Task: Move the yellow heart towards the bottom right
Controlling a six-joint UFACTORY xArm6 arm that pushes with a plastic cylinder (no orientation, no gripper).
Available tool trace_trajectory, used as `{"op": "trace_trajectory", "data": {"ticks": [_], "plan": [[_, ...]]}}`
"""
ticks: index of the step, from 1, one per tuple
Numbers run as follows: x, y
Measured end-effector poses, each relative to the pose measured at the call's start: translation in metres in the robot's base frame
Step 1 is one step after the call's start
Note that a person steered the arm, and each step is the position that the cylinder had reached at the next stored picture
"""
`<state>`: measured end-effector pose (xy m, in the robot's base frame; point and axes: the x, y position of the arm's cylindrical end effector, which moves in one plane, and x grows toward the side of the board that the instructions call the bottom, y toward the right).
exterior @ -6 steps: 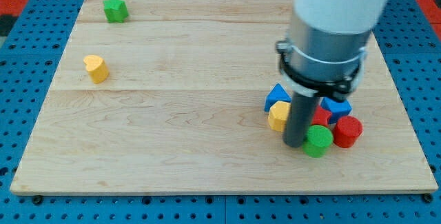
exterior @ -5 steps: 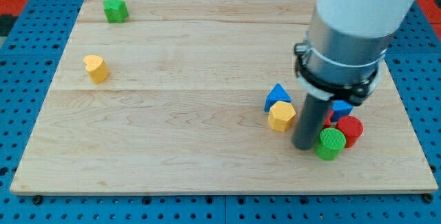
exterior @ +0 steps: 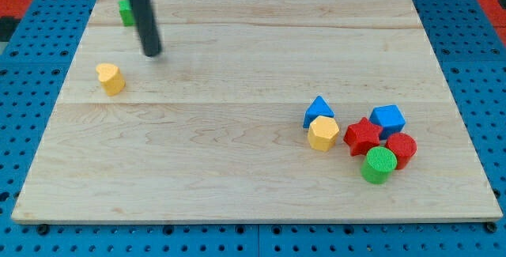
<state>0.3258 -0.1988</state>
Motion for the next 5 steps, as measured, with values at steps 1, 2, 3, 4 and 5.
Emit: {"op": "trace_trajectory", "data": {"ticks": [1,2,3,4,5], "plan": [[0.026,-0.058],[0.066,-0.011],[0.092,0.027],[0.134,0.003],[0.157,0.043]]}}
